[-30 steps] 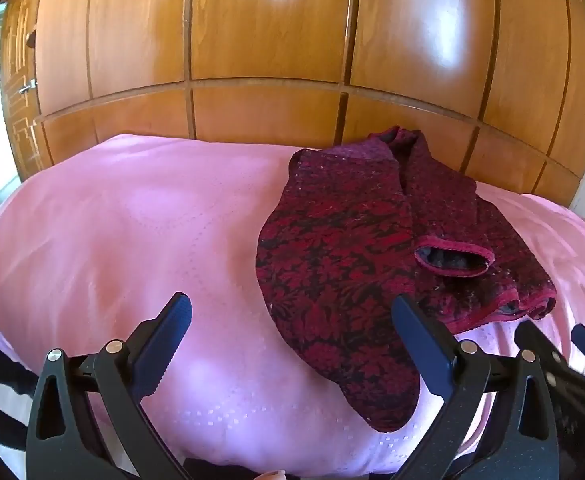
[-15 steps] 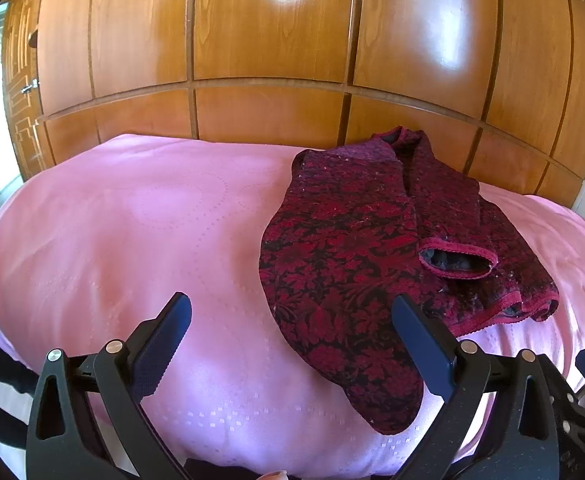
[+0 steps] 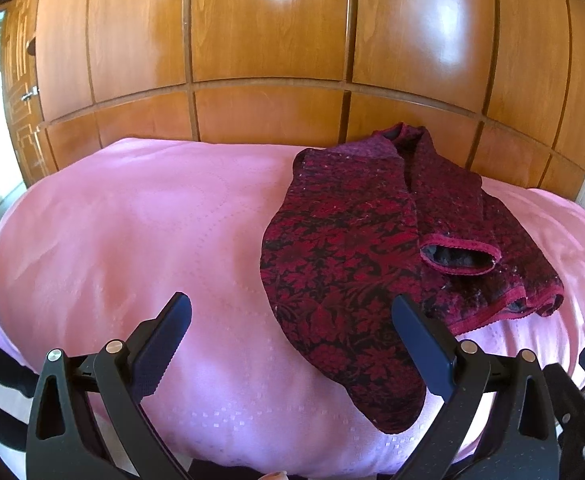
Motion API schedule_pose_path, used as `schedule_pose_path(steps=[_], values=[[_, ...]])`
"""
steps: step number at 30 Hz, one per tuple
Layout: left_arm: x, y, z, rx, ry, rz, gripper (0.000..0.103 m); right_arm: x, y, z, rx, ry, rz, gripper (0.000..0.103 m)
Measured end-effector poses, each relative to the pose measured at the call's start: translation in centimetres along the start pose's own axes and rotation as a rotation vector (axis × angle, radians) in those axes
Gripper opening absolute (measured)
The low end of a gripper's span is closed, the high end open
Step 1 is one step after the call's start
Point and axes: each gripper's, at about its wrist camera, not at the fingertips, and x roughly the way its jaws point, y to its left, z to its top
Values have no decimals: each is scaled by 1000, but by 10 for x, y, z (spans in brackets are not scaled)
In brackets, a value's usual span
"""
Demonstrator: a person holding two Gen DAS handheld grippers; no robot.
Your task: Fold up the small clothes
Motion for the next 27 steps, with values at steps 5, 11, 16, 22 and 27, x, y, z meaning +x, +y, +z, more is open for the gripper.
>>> schedule_pose_path(steps=[5,11,16,22,27], values=[[1,-4,2,17,5,5,99,5,-12,1,41,26,-17,101],[3,-7,6,28,15,8,99,6,-14,4,41,20,-22,101],[8,-10,7,40,36,6,99,7,-11,7,22,6,-30,101],[12,-11,13,33,51,-5,99,5,-9,10,-1,-15,-30,101],[15,-12,16,40,55,-5,99,5,-9,15,-13,-22,-37,101]])
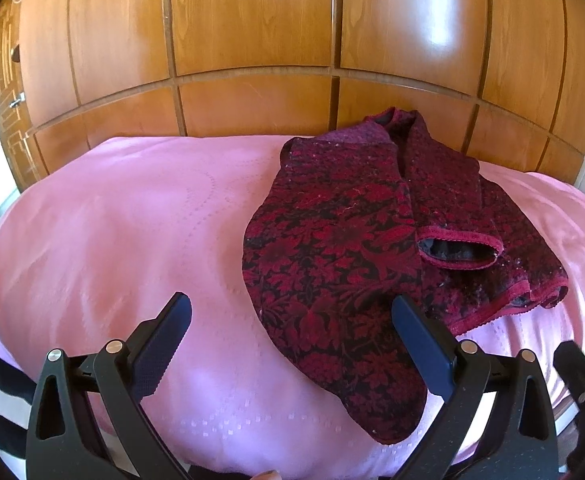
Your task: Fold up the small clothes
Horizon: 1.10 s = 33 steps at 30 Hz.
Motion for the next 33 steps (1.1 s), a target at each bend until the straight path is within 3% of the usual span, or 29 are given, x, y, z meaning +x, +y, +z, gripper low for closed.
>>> schedule_pose_path(steps=[27,28,31,33], values=[[23,6,11,-14,40,-45,99,24,10,34,-68,-13,23,101],[26,8,10,-26,47,-56,98,29,12,37,-81,-3,33,101],[36,13,7,-42,93,-112,63,40,17,46,-109,5,65,101],[43,15,6,-44,125,-162,51,50,24,54,-153,5,91,101]])
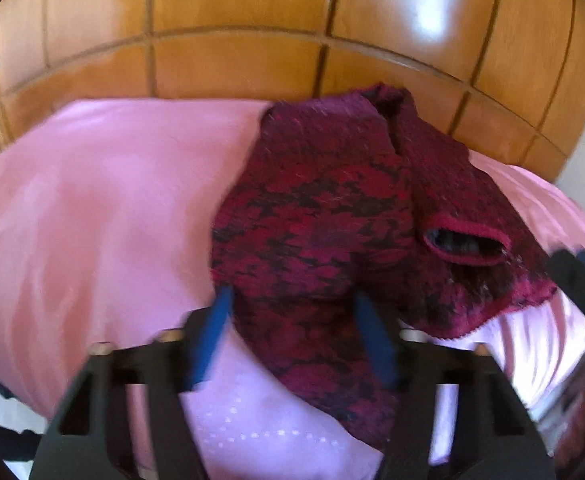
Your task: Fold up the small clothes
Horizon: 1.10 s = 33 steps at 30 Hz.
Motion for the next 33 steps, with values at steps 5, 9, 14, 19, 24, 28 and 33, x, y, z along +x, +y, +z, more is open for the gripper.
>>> schedule_pose_path(steps=[5,9,14,19,24,28,33], values=[[-3,14,7,-41,-4,-103,28,43,28,18,-208,31,28,81],[-13,34,20,-83,-25,-170,20,84,42,17,-336,140,71,14],[-37,77,60,-162,-100,-237,19,75,21,47,-295,112,119,0],[-34,139,123,-297,-161,-206,19,43,-60,114,-73,-37,64,0],[3,204,183,-417,-162,-44,18,45,-182,172,140,-129,-184,0],[43,249,211,-511,-118,57,20,66,-276,189,320,-94,-338,0],[65,260,221,-545,-86,239,46,94,-309,181,350,-7,-374,20]])
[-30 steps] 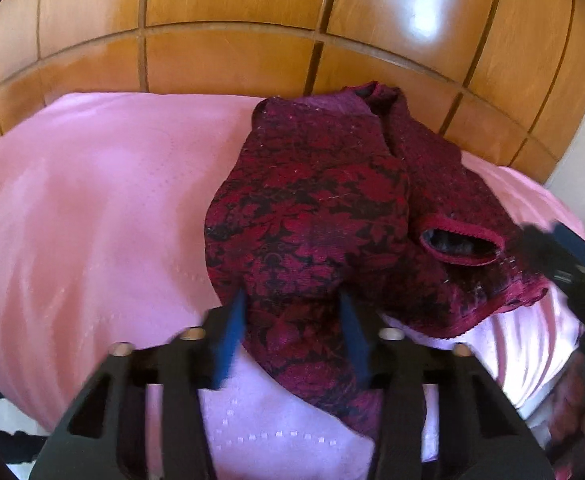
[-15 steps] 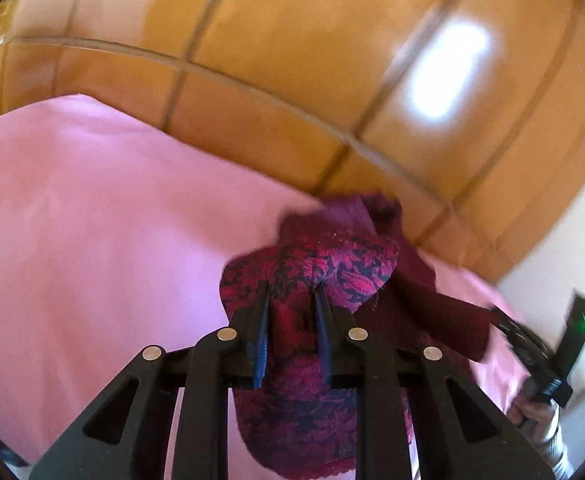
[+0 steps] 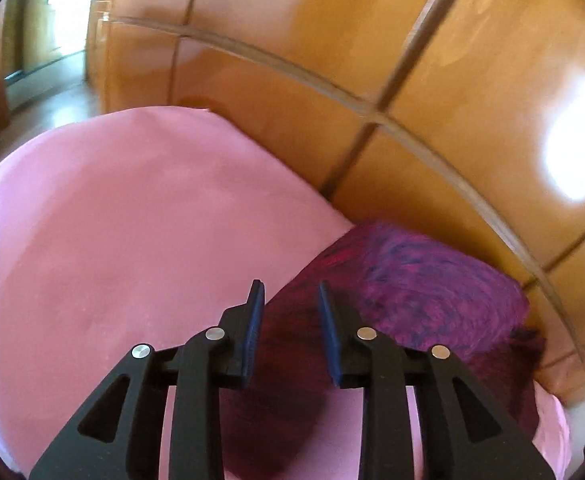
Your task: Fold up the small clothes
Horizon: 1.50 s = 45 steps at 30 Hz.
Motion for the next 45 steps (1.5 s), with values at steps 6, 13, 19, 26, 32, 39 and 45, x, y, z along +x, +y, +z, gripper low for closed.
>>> schedule_pose_path(steps=[6,13,19,26,32,39,45], values=[[-34,7,-31,-1,-51,-36,80,-8,59,-79,-36,240,419,71],[-46,-9,-119,87,97,-267,80,5,168,-192,-73,663,783,49],[-55,-34,-177,171,219,-479,80,-13,155,-139,17,378,756,10],[-46,-51,-219,103,332,-689,80,41,15,-23,437,120,556,27],[-23,-55,-227,-45,405,-782,80,56,-54,-49,588,121,433,94],[-12,-58,-239,-81,441,-834,64,3,-53,-161,397,286,524,91],[1,-71,-248,-68,472,-809,27,-8,-1,-237,325,491,642,84]])
